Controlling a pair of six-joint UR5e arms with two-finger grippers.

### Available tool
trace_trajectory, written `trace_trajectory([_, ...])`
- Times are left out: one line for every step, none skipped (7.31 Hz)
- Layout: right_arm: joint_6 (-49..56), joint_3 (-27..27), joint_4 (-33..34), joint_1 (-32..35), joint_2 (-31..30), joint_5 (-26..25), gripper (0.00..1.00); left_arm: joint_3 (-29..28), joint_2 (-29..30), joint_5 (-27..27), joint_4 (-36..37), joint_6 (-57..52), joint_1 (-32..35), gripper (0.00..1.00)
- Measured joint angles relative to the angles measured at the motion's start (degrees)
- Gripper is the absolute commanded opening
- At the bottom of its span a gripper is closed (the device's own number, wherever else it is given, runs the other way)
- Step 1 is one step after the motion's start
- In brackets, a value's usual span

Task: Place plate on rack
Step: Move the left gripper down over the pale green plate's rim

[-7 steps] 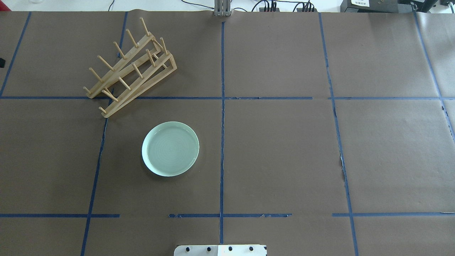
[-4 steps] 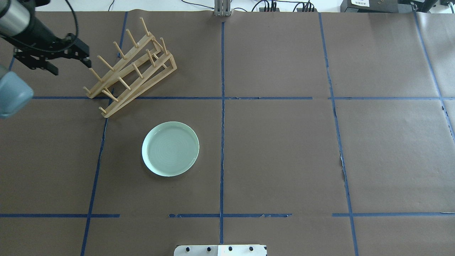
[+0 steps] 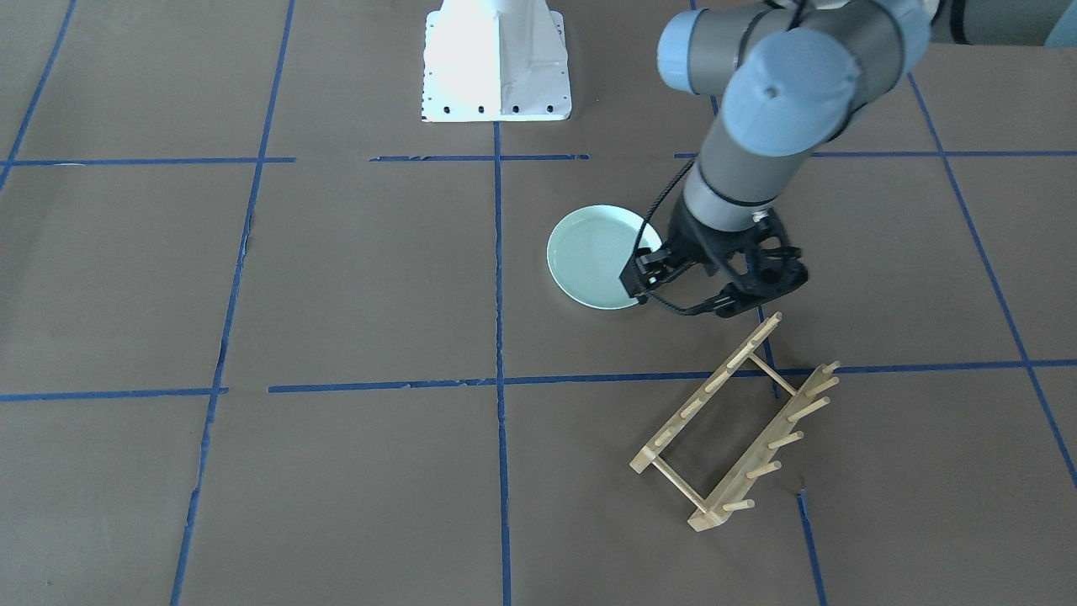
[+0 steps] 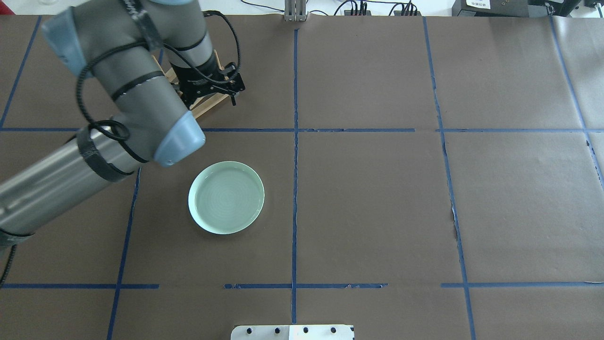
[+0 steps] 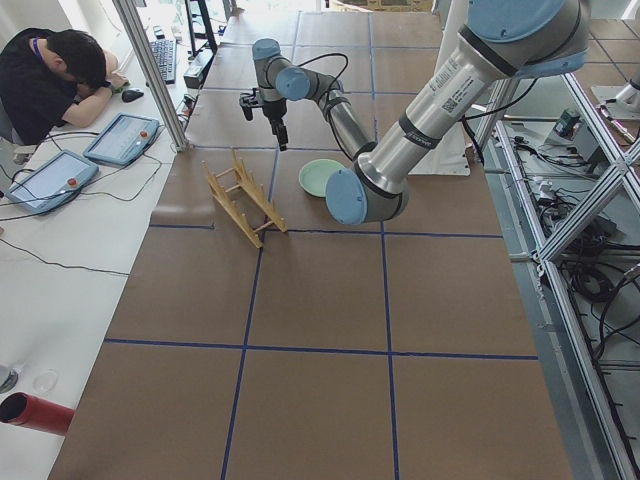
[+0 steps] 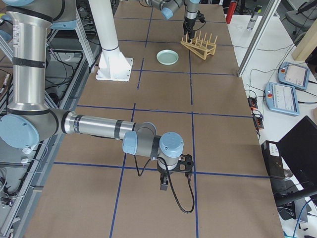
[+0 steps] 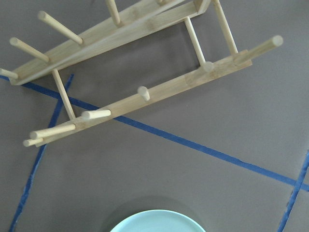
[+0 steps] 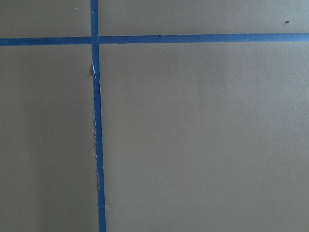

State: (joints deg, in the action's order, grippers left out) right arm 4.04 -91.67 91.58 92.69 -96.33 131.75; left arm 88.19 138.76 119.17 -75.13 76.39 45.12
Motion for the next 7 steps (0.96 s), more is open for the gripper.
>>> trace_trajectory([0.0, 0.0, 0.0, 0.0, 0.0, 0.0, 1.0, -4.86, 2.95, -1.92, -0.06, 2.7, -2.96, 1.0])
trace_trajectory([0.0, 0.0, 0.0, 0.0, 0.0, 0.0, 1.0, -8.26, 4.29, -2.75, -0.36, 4.77, -5.63, 0.99])
trace_trajectory([0.0, 0.0, 0.0, 0.0, 0.0, 0.0, 1.0, -10.96, 4.79, -3.05, -1.26, 6.29, -7.74, 0.82])
trace_trajectory([0.0, 0.0, 0.0, 0.01, 0.0, 0.0, 1.0, -12.97, 4.95, -3.18, -2.67, 7.44, -9.23, 0.53])
trace_trajectory([0.0, 0.0, 0.0, 0.02, 0.0, 0.0, 1.0, -14.0, 4.99, -3.2, -3.74, 8.08, -10.29, 0.48])
trace_trajectory([0.0, 0.0, 0.0, 0.03, 0.0, 0.0, 1.0, -14.27, 4.93, -3.18, -4.28, 8.36, -11.11, 0.48])
trace_trajectory([0.0, 0.0, 0.0, 0.02, 0.0, 0.0, 1.0, -14.31, 4.75, -3.17, -4.53, 8.46, -11.74, 0.48])
